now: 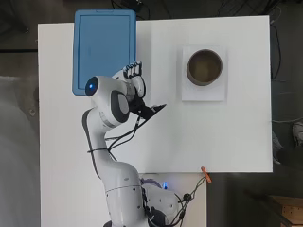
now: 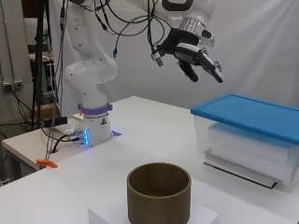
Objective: Teleoperate dual arm-hand system to remove items from a box
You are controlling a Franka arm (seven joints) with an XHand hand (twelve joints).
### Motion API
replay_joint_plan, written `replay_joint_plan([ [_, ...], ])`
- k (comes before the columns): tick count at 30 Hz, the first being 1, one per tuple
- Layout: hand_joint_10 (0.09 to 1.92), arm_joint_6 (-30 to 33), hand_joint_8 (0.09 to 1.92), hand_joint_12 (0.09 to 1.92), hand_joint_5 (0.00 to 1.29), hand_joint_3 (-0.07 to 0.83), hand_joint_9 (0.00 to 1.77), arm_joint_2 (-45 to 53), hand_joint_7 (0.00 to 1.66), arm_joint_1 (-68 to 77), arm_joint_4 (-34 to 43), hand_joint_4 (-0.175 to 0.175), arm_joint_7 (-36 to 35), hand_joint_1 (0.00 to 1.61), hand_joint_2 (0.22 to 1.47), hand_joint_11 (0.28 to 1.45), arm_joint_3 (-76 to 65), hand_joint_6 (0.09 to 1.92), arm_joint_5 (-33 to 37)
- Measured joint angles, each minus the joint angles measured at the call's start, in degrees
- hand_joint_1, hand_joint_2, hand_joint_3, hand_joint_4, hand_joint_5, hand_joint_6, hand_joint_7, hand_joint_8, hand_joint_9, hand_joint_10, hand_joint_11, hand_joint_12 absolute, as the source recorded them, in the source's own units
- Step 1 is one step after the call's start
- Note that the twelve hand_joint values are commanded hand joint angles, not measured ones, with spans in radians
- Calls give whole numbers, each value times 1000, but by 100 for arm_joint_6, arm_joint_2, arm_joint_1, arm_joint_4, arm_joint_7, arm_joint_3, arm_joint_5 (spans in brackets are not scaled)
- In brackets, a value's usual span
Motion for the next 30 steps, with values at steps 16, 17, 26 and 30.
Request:
replay_joint_plan([
  [16, 87, 2, 87, 87, 276, 6, 357, -128, 337, 295, -654, 105, 993, 47, 889, 397, 1377, 87, 43],
  [17, 87, -46, 87, 87, 283, 5, 362, -133, 342, 292, -673, 108, 1001, 53, 887, 401, 1386, 87, -116],
  [26, 87, -143, 87, 87, 328, -7, 403, -304, 394, 309, -1197, 116, 1154, 115, 863, 385, 1267, 87, -854],
  [30, 87, -57, 87, 87, 305, -5, 396, -343, 391, 318, -1300, 115, 1377, 111, 859, 369, 1246, 87, -855],
])
